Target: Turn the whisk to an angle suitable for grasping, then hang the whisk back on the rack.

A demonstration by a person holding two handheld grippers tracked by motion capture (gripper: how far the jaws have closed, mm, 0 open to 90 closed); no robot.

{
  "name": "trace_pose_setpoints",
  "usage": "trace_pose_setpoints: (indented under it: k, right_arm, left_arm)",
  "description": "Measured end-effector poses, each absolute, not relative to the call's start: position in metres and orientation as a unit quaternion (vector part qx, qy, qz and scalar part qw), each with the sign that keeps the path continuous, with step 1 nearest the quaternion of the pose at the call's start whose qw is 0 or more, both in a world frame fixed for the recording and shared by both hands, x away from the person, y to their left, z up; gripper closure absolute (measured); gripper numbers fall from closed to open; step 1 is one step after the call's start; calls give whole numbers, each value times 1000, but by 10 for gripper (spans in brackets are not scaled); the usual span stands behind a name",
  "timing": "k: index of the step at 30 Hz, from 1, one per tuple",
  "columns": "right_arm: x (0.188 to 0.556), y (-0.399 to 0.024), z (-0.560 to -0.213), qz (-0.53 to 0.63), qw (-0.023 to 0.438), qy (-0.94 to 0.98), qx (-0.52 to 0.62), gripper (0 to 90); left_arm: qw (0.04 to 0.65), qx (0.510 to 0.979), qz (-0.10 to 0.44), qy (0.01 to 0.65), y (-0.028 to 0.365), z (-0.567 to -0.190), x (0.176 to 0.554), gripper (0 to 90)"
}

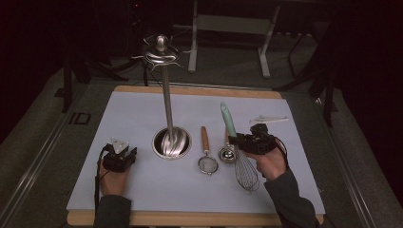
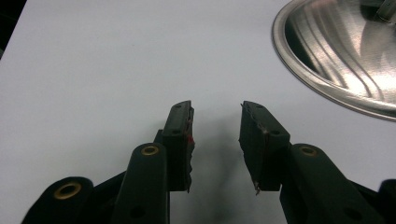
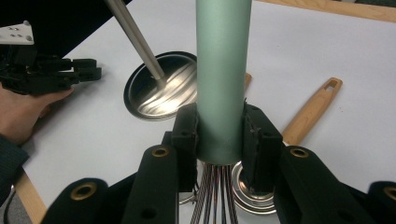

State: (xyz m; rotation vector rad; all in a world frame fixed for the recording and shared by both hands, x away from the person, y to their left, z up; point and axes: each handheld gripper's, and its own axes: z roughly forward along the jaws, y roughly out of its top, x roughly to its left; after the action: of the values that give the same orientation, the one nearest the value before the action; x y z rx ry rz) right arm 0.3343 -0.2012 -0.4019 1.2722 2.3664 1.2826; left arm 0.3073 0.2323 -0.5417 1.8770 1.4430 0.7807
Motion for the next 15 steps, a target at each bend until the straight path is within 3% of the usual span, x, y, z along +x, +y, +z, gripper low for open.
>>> trace_pose_setpoints:
  k: [15]
  right_arm:
    - [325,-187,-382,455,91,793,394,695]
  left_arm:
    - [319,714,297,548,232,-542,307,647]
